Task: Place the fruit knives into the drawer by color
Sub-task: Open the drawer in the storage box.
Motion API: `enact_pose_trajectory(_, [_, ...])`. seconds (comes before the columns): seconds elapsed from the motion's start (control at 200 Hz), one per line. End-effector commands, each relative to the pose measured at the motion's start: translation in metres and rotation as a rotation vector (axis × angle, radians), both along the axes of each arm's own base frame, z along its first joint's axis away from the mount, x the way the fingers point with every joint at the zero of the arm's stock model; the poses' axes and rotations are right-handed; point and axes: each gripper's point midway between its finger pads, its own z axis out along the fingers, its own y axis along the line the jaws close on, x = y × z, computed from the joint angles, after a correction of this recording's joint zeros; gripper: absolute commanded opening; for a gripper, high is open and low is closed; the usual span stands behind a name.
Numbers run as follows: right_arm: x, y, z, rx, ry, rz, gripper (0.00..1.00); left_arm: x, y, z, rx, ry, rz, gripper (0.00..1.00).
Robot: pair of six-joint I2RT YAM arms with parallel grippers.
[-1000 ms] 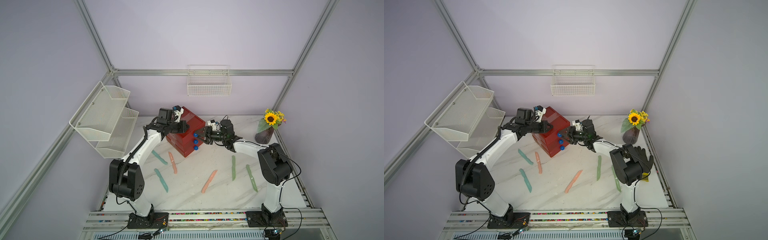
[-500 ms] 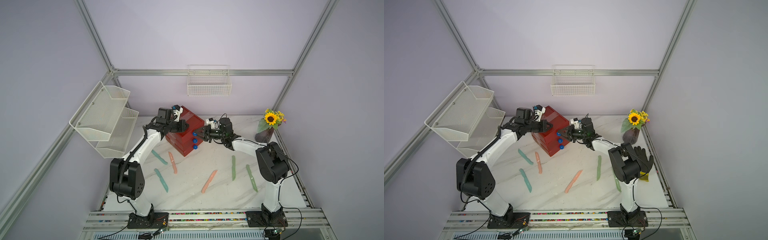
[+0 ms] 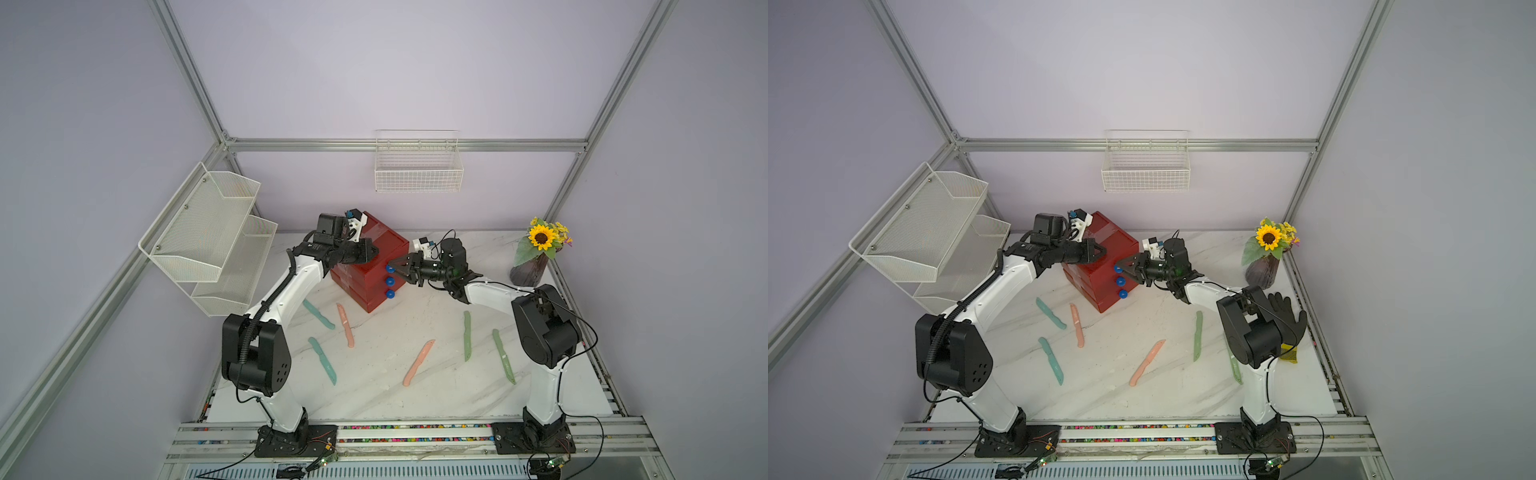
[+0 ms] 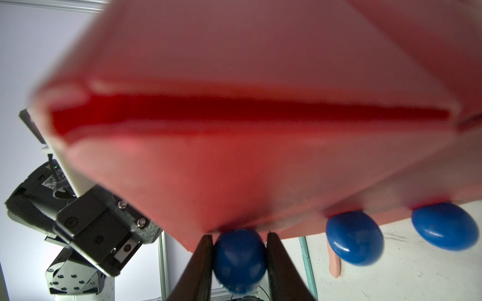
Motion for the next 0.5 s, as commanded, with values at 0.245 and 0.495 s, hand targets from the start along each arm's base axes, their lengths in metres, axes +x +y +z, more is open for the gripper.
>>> enact_pose_trajectory(0.245, [-0.044,-0.025,0.013,0.020,0.016,0.051,0.02,-0.003,0.015,-0.046,0.099,0.140,0.049,0.00])
enact_pose_trajectory(0.495, [-0.087,-0.053,0.014,0.019,0.047,0.104,0.04,-0.001,0.017,-0.042,0.095,0.132,0.054,0.00])
